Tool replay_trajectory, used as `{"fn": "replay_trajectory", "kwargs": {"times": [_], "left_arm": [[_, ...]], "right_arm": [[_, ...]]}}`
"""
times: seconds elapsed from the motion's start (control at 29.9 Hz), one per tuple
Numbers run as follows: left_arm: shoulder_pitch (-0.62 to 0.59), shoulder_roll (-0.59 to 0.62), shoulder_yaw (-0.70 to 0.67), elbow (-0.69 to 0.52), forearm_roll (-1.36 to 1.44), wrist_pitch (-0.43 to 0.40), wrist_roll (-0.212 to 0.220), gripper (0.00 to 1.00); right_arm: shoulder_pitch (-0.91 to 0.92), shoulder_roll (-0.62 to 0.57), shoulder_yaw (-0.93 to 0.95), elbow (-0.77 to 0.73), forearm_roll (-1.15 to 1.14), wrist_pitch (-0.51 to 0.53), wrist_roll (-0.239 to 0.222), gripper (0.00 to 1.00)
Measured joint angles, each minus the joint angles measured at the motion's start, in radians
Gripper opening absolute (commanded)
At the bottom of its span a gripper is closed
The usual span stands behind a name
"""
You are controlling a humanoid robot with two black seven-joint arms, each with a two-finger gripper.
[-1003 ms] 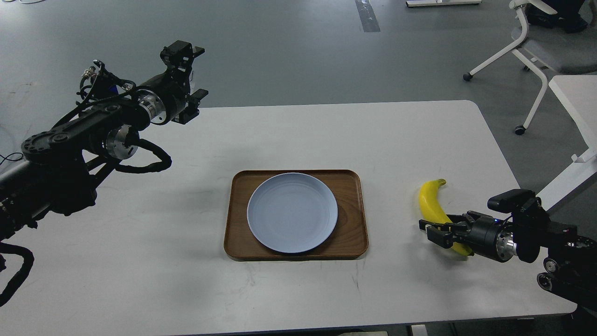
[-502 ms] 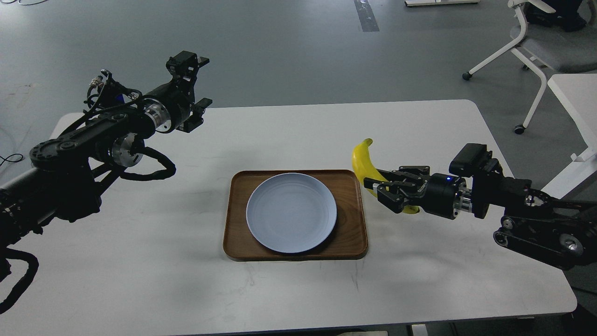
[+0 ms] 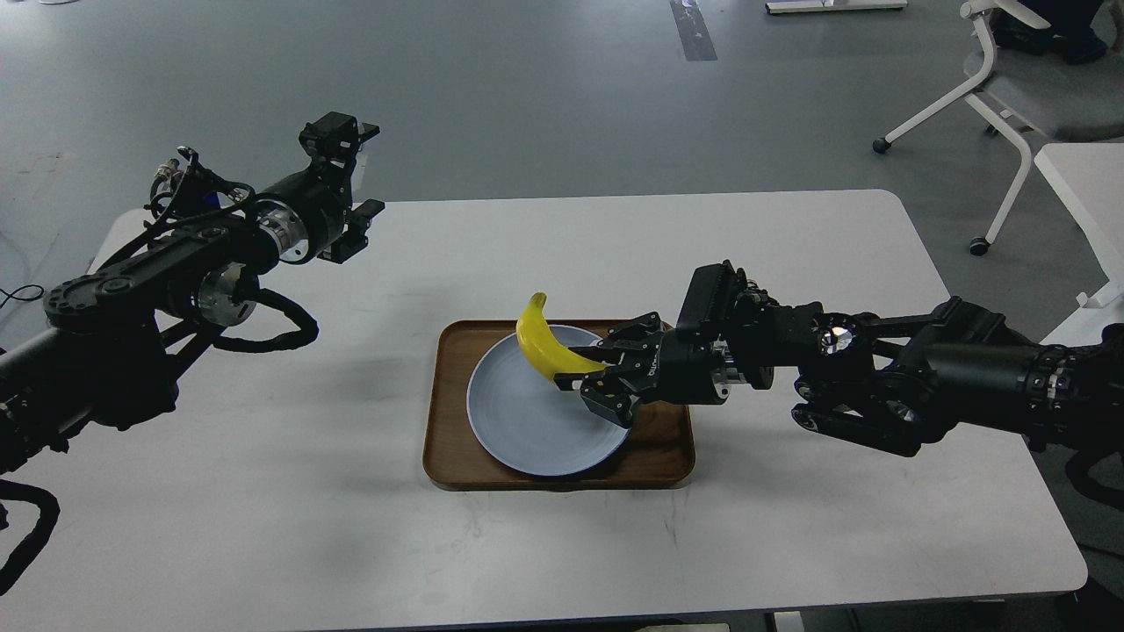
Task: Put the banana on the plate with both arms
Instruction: 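Lower the banana onto the plate and open the right gripper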
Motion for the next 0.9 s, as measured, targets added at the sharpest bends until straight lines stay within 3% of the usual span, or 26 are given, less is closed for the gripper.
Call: {"fn": "replay_trajectory", "kwargs": {"times": [0.13, 0.2, 0.27, 0.33, 0.7, 0.9], "left_arm": [[0.000, 0.007, -0.001, 0.002, 0.000, -0.007, 0.000, 0.98], [0.000, 0.012, -0.004, 0.002, -0.001, -0.009, 0.000, 0.98], [0.000, 0.014, -0.008, 0.002, -0.002, -0.010, 0.001, 0.98], [-0.001, 0.015, -0.011, 0.002, -0.005, -0.017, 0.002, 0.98], [-0.004, 0.018, -0.014, 0.002, -0.009, -0.044, 0.003, 0.98], [-0.006, 0.018, -0.013, 0.004, -0.003, -0.036, 0.003, 0.98]], "right_arm": [[-0.001, 0.045, -0.011, -0.033, 0.002, 0.007, 0.000, 0.01], [-0.006, 0.057, -0.023, -0.052, 0.004, 0.008, 0.000, 0.28], [-0.011, 0.062, -0.029, -0.060, 0.010, 0.008, 0.000, 0.74], [-0.022, 0.062, -0.031, -0.064, 0.014, 0.006, 0.000, 0.96], [-0.045, 0.058, 0.013, -0.070, 0.035, -0.007, 0.000, 0.99], [-0.025, 0.029, 0.226, -0.071, 0.349, 0.010, 0.000, 0.97]]}}
